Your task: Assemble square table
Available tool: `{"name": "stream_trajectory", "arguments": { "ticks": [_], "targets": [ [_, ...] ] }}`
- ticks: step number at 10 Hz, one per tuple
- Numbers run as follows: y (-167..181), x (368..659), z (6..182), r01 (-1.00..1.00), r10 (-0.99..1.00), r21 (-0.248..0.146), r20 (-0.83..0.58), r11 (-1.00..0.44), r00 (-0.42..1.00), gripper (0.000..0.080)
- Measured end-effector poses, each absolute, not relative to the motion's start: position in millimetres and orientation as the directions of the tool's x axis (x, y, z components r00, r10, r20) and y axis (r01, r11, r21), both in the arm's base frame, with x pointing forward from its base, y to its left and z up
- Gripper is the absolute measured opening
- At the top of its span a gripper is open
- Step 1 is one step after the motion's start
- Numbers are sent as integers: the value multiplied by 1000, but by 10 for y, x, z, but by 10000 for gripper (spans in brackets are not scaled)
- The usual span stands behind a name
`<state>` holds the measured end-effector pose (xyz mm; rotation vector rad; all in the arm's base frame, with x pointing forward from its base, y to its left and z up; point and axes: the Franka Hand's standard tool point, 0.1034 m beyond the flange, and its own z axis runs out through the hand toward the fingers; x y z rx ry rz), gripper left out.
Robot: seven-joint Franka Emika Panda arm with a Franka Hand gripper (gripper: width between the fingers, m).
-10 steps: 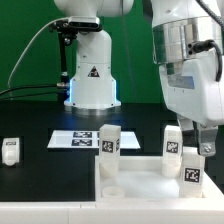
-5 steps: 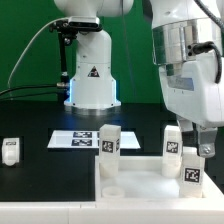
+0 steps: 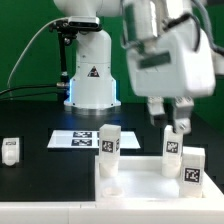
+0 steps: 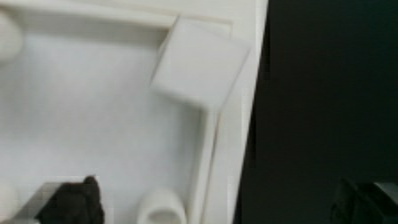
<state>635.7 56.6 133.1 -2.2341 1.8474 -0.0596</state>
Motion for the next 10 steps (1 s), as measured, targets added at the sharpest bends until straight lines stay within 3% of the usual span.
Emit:
{"name": "stream_trajectory", "arguments": {
  "ticks": [2,5,8,10],
  "targets": [
    [527,6369,1324,-958,-970,-216,-110,-191,218,648],
    [479,6363,1317,-881,-899,-233,-55,-411,434,648],
    [-18,6137,1320,-731,-742,-199,-28,-653,670,648],
    [-102,6121,1293,-640,-654,-195,9,-743,756,648]
  ]
}}
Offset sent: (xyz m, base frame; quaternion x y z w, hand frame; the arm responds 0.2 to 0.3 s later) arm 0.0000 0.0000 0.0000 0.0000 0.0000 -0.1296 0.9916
